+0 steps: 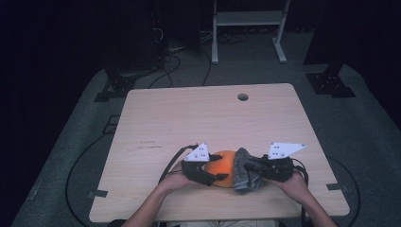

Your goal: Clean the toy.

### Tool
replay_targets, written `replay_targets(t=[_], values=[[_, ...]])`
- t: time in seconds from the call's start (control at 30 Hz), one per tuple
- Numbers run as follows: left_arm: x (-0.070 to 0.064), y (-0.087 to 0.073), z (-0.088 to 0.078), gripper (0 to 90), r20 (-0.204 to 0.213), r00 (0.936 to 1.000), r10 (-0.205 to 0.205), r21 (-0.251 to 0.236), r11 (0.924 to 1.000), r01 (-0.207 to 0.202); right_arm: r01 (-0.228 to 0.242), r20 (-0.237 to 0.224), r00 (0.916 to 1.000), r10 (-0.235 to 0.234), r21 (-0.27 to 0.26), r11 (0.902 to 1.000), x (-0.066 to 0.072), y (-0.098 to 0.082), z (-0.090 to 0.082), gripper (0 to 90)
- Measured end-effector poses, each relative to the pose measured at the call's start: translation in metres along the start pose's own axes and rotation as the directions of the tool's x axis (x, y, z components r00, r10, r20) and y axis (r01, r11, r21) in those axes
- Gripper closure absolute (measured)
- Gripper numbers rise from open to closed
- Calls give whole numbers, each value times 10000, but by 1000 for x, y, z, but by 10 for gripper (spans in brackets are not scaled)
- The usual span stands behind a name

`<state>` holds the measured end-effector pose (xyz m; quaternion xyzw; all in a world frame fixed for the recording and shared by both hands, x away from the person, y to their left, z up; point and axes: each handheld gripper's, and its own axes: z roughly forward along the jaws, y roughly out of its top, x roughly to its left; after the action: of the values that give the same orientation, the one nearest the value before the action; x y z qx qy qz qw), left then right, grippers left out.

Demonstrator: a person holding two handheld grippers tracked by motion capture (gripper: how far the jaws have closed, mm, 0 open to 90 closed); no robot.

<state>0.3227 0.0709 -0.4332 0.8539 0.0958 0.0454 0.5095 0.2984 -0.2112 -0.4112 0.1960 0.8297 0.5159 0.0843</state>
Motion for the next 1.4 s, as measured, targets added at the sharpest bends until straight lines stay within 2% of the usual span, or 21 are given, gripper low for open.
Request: replay_targets(t=[0.07,0.17,0.27,0.37,0.47,0.5,0.53,0.6,0.67,0.73,0.77,0.83,0.87,0.93,1.03,1.1,1.17,1.27,1.33,1.37,1.4], values=[[0,-1,-2,329,-11,10000,68,64,10000,-68,283,12,9996,-283,216,9994,3,6,8,810],[2,-3,-5,340,126,9999,93,121,9999,-95,27,-154,9999,-23,242,9997,-1,4,10,812],[1,-3,-6,347,203,9995,238,218,9995,-243,-129,-6,9999,130,387,9992,-5,-4,6,811],[2,-3,-8,344,442,9990,48,220,9997,-58,-553,253,9982,542,449,9975,-12,-10,0,812],[5,4,-12,245,772,9958,-501,-138,9986,514,-303,207,9994,291,578,9979,-7,-11,2,811],[6,5,-12,214,725,9948,-715,-286,9969,737,-182,129,9998,174,665,9976,-5,-12,3,811],[8,6,-12,188,515,9951,-839,-249,9960,853,-123,53,9999,120,666,9977,-3,-14,3,811],[11,3,-6,135,220,9935,-1117,230,9935,1112,-86,-12,10000,87,659,9978,-1,-17,2,812],[11,0,-1,106,344,9900,-1369,405,9900,1355,-51,-46,10000,55,722,9974,0,-18,0,812],[9,0,1,118,192,9933,-1136,509,9924,1125,95,-10,10000,-94,668,9977,3,-14,-3,811],[7,0,1,167,161,9957,-917,564,9943,906,170,-100,9998,-165,501,9986,4,-10,-4,811],[0,2,1,313,-140,9997,-186,636,9978,195,316,-247,9992,-312,167,9994,7,1,-3,811],[-3,5,0,412,-373,9993,62,580,9983,-40,625,-216,9978,-621,210,9978,9,10,3,811],[-6,11,-3,432,-897,9954,346,180,9993,-332,708,-159,9974,-704,255,9972,8,13,6,811],[-5,14,-6,432,-1752,9812,808,-160,9963,-849,578,96,9983,-578,-8,9983,1,20,8,811],[-1,11,-4,410,-1741,9808,882,112,9961,-876,433,229,9988,-433,-19,9991,-5,21,12,811],[3,6,-4,384,-1584,9849,702,225,9975,-675,304,165,9994,-307,187,9994,-9,18,20,812],[11,2,-11,312,-867,9960,-236,185,9995,253,327,22,9995,-327,258,9991,-6,16,27,812],[13,5,-14,248,-640,9948,-787,110,9968,796,238,-101,9997,-236,200,9995,-3,13,30,812],[13,6,-14,237,-679,9942,-836,140,9963,848,242,-189,9995,-237,247,9994,-1,11,31,813],[12,6,-12,249,-814,9947,-622,330,9973,651,250,-177,9995,-245,268,9993,1,9,32,813]])
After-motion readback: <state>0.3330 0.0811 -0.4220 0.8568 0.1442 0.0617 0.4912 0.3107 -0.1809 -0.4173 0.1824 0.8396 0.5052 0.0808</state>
